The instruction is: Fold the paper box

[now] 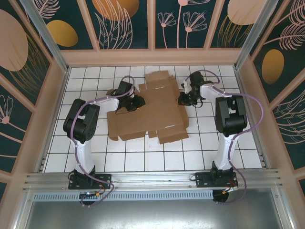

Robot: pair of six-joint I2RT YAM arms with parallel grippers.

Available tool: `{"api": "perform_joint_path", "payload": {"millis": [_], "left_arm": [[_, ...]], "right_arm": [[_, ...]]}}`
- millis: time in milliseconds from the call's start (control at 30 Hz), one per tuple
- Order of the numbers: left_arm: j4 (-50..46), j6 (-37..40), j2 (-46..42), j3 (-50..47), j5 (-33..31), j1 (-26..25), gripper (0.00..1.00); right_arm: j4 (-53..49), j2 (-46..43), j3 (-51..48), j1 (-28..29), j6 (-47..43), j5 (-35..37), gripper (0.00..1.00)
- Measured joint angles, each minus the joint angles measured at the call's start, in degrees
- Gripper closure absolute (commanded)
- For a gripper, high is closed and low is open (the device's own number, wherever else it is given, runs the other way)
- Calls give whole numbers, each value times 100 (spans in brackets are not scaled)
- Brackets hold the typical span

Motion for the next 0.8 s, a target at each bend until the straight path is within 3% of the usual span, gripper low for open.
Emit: {"api": "perform_joint_path", "payload": {"millis": [300,567,800], "left_arm": [[153,-313,116,-101,-59,168,78],[385,-428,212,-68,-76,-28,81],[570,-619,269,-70,33,-153,83]], "right_arm": [[-710,-184,765,595,-216,1943,89],[-1644,-98,2173,1639,-225,3832,87],[-2312,463,3410,2629,-122,4876,83]]}}
